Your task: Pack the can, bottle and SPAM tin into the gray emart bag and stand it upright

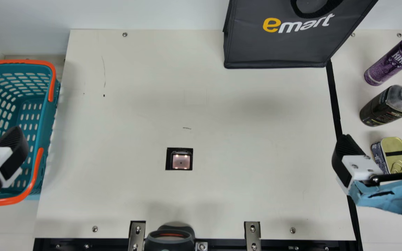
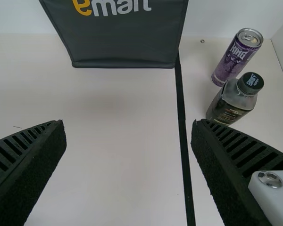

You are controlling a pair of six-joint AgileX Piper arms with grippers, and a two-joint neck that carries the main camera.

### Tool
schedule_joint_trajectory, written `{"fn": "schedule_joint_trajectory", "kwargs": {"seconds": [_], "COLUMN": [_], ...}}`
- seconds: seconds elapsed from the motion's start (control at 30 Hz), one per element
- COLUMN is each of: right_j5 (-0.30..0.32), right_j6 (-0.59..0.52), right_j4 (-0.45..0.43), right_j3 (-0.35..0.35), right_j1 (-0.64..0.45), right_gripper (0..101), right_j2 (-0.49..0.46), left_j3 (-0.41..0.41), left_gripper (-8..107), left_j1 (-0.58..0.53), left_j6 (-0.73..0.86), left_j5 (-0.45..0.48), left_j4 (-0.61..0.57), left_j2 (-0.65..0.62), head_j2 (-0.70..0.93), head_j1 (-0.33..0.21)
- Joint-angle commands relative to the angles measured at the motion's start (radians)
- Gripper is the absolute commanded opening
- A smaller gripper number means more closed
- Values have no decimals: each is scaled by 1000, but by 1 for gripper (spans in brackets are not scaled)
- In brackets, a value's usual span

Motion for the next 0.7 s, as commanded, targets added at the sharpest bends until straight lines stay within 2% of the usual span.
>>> {"fn": "schedule_joint_trajectory", "kwargs": {"seconds": [0.0, 0.03, 0.37, 0.67], "right_j5": [0, 0, 0, 2], "right_j6": [0, 0, 0, 0], "right_j4": [0, 0, 0, 0], "right_j3": [0, 0, 0, 0], "right_j1": [0, 0, 0, 0], "right_gripper": [95, 95, 95, 95], "right_j2": [0, 0, 0, 0], "left_j3": [0, 0, 0, 0], "left_gripper": [90, 90, 90, 90], "left_j1": [0, 0, 0, 0], "left_j6": [0, 0, 0, 0], "left_j5": [0, 0, 0, 0], "left_j4": [0, 0, 0, 0], "left_j2": [0, 0, 0, 0], "head_j2": [-22, -67, -300, -320], "head_j1": [-33, -77, -310, -322]}}
